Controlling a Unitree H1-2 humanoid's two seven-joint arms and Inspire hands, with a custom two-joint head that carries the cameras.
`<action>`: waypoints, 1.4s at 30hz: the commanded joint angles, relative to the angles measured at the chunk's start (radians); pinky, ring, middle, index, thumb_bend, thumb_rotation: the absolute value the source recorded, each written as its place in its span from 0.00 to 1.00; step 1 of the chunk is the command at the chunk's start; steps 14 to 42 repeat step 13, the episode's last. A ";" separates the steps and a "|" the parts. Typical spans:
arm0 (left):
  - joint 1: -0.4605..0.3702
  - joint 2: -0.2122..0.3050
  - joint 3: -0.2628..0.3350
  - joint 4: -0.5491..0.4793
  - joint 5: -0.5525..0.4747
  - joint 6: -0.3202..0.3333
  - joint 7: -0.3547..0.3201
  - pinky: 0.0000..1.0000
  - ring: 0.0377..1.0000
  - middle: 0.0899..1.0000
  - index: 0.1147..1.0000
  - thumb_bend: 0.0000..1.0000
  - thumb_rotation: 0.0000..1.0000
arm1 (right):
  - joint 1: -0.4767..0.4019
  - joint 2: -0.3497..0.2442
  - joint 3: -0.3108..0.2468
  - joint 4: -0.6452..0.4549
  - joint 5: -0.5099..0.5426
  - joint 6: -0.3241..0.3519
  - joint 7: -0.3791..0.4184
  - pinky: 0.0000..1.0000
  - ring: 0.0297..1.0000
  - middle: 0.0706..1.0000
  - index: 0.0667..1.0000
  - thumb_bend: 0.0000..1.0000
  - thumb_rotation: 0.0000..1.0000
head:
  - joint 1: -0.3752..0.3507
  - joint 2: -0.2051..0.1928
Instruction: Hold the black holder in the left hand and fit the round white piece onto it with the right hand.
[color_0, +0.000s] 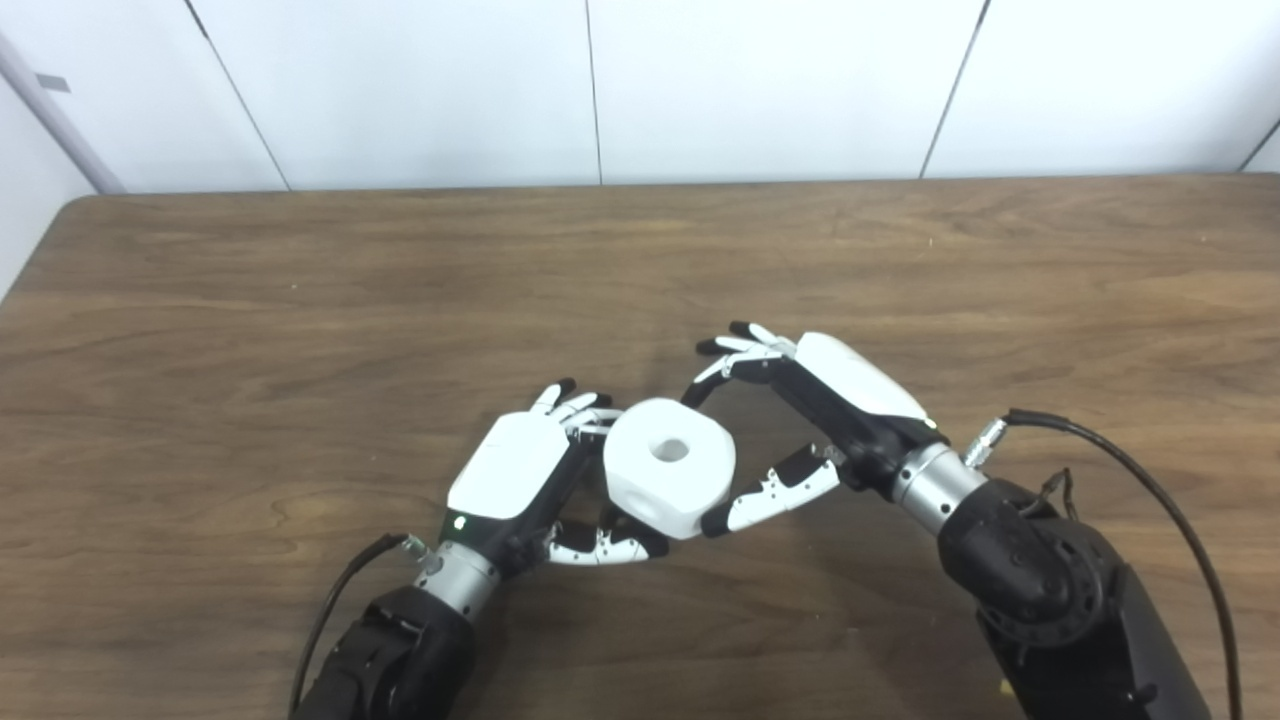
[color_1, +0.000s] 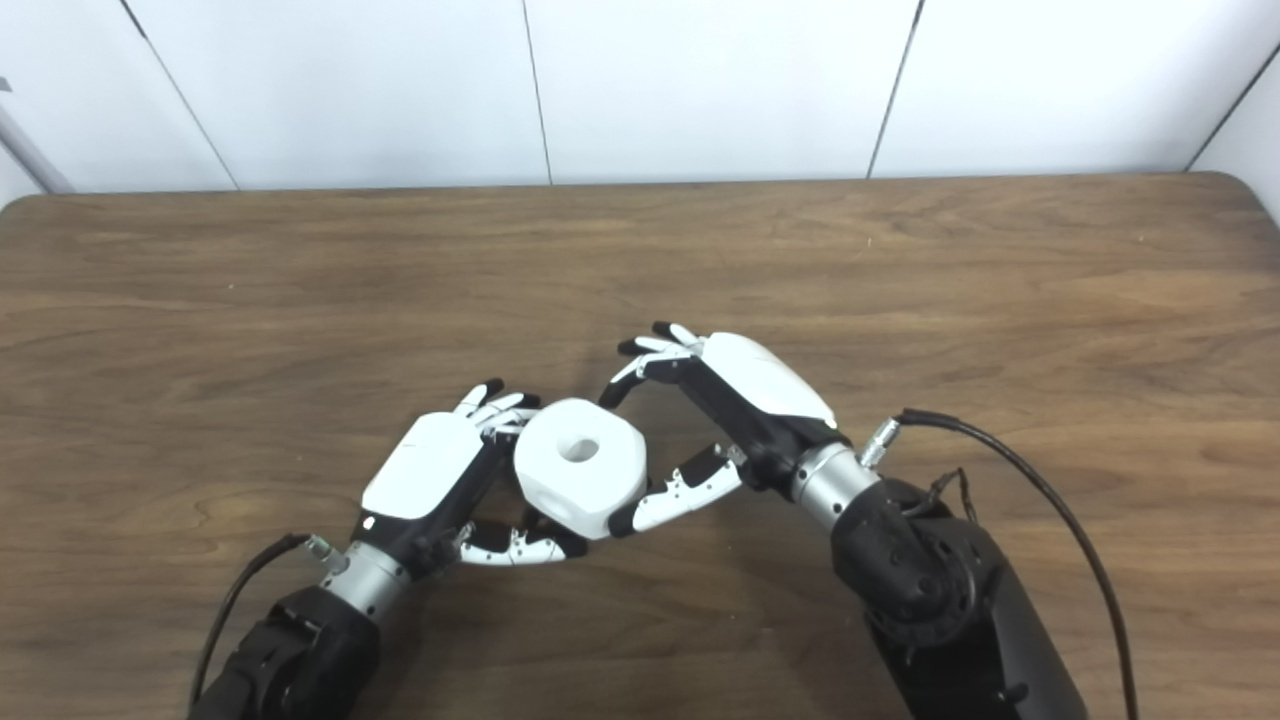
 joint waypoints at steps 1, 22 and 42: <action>-0.004 0.006 -0.005 0.010 0.007 -0.002 -0.011 1.00 0.89 0.78 0.42 0.52 0.05 | -0.018 -0.011 -0.022 -0.049 0.000 0.001 0.000 1.00 1.00 0.93 0.69 1.00 0.35 | 0.000 0.000; 0.001 0.007 0.000 0.010 0.000 -0.004 -0.008 1.00 0.89 0.77 0.42 0.52 0.05 | 0.020 -0.043 -0.095 -0.088 0.032 0.007 0.001 1.00 1.00 0.93 0.70 1.00 0.34 | -0.003 -0.003; 0.001 0.007 0.000 0.010 0.000 -0.004 -0.008 1.00 0.89 0.77 0.42 0.52 0.05 | 0.020 -0.043 -0.095 -0.088 0.032 0.007 0.001 1.00 1.00 0.93 0.70 1.00 0.34 | -0.003 -0.003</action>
